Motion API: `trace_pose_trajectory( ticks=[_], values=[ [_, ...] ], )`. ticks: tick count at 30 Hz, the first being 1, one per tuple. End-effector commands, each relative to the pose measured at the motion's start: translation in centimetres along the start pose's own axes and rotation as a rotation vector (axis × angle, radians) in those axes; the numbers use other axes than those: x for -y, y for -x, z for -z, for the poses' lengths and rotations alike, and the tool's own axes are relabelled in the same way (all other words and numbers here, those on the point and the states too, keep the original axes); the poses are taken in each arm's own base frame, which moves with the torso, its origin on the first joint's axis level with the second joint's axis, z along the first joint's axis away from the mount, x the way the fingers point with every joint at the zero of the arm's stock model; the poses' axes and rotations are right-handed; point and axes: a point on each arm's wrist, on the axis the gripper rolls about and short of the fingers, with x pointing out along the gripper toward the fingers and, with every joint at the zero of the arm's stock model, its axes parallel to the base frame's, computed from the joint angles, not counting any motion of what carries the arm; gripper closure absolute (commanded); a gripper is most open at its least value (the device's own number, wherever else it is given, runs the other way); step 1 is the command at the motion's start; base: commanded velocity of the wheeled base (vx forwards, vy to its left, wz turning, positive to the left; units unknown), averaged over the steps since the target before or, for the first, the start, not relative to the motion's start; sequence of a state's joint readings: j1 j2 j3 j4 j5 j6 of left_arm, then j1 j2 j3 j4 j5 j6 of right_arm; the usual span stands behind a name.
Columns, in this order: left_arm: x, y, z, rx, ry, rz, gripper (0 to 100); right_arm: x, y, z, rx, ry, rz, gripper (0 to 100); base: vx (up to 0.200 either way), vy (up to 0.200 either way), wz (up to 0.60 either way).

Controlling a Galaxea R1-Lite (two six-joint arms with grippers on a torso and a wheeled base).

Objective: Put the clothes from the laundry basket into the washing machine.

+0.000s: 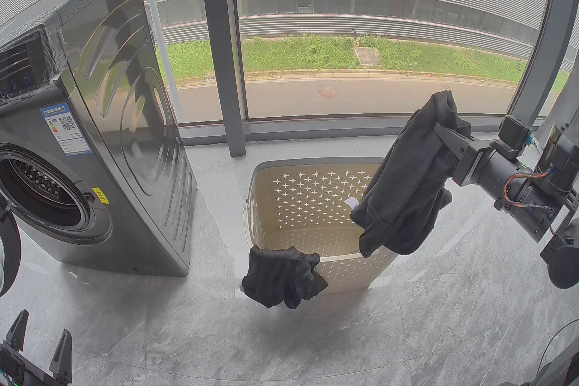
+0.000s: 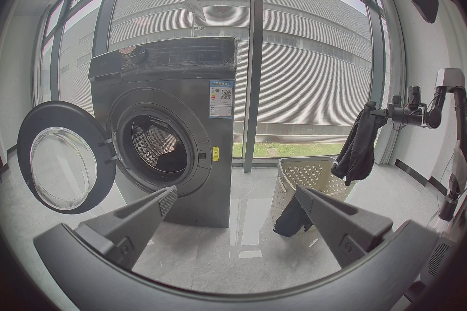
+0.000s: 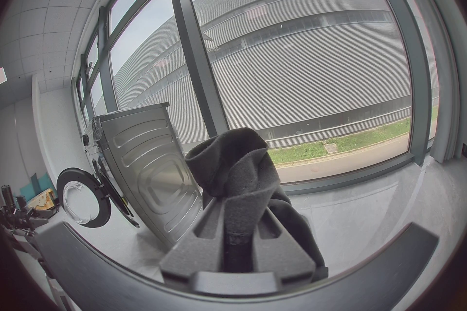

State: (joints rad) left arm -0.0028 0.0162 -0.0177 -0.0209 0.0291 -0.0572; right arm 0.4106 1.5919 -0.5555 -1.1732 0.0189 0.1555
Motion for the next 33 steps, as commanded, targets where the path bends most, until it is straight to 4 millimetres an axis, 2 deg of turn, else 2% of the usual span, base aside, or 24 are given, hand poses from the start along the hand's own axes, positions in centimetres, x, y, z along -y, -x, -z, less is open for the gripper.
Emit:
trace_pose_trajectory(
  ticks=[1, 10, 33],
  values=[
    [-0.03, 0.00, 0.43, -0.001, 0.000, -0.001, 0, 0.19, 0.63, -0.61, 0.021, 0.003, 0.004, 100, 0.000, 0.000, 0.00],
    [-0.03, 0.00, 0.43, -0.001, 0.001, 0.000, 0, 0.05, 1.16, -0.51, 0.014, 0.002, -0.007, 100, 0.000, 0.000, 0.00],
    [-0.02, 0.00, 0.44, -0.003, 0.001, 0.002, 0, -0.80, 1.25, -0.88, 0.028, -0.004, -0.048, 100, 0.000, 0.200, 0.00]
  ],
)
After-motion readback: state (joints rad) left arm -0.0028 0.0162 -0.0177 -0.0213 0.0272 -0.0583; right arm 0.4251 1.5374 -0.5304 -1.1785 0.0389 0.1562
